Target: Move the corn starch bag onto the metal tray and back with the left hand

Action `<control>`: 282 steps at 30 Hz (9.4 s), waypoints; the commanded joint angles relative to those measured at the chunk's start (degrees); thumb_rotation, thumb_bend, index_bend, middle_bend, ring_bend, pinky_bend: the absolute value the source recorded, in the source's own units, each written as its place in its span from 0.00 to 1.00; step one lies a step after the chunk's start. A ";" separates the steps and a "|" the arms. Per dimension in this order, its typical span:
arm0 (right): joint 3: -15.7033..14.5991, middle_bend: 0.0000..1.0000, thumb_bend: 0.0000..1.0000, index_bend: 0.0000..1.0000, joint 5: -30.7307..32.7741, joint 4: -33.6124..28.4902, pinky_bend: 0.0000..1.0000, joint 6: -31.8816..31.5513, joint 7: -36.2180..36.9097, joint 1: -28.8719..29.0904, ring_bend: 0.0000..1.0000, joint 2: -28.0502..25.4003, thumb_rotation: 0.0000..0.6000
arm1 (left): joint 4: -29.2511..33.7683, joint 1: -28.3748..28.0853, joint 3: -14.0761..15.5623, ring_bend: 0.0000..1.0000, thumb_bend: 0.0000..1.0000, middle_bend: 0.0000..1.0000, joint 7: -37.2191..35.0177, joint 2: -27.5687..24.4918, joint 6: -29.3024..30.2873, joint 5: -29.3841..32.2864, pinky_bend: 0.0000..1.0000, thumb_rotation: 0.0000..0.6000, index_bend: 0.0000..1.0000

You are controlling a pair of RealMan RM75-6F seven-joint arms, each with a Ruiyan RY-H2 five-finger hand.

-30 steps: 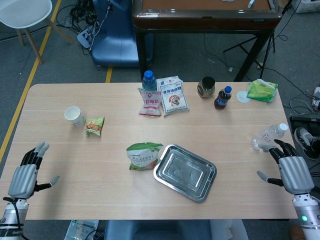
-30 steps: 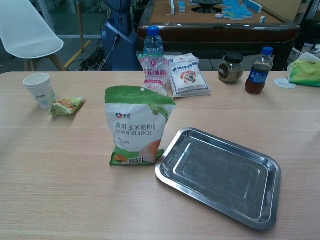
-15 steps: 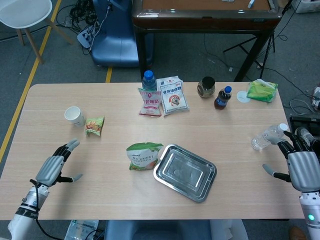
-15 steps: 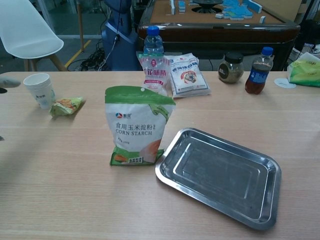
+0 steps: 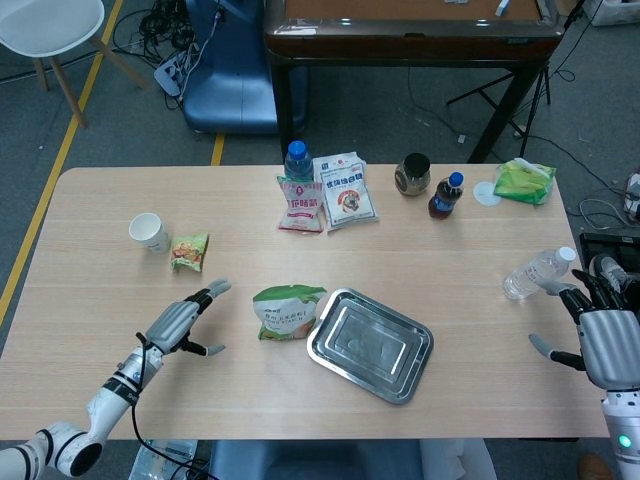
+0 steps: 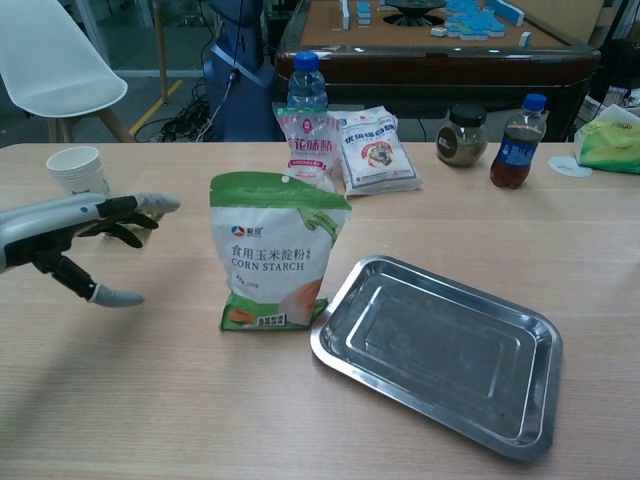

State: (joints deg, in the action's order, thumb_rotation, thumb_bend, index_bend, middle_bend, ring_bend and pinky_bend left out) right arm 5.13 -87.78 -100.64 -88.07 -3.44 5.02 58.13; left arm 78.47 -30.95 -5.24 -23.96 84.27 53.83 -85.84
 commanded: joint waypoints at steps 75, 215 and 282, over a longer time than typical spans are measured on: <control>0.31 0.36 0.11 0.28 1.16 0.19 0.16 -1.00 0.73 -2.15 0.14 -0.67 1.00 | -36.21 -11.32 1.11 0.54 0.29 0.54 -12.10 28.76 7.98 -3.73 0.62 1.00 0.52; 0.67 0.36 0.11 0.28 -0.08 6.88 0.16 -2.88 8.18 -2.81 0.14 2.51 1.00 | 9.63 -27.89 9.34 0.57 0.36 0.60 113.10 12.63 6.35 23.11 0.71 1.00 0.49; 1.21 0.36 0.11 0.28 1.19 4.20 0.16 -2.09 5.51 -2.32 0.14 1.75 1.00 | -20.01 -10.44 1.96 0.56 0.36 0.60 7.53 24.12 12.08 0.27 0.75 1.00 0.50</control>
State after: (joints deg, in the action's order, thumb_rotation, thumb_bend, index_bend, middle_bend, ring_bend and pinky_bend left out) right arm 6.34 -86.58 -96.45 -90.17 2.06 2.70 59.88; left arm 59.36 -41.53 -3.45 -15.55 107.71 65.72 -84.97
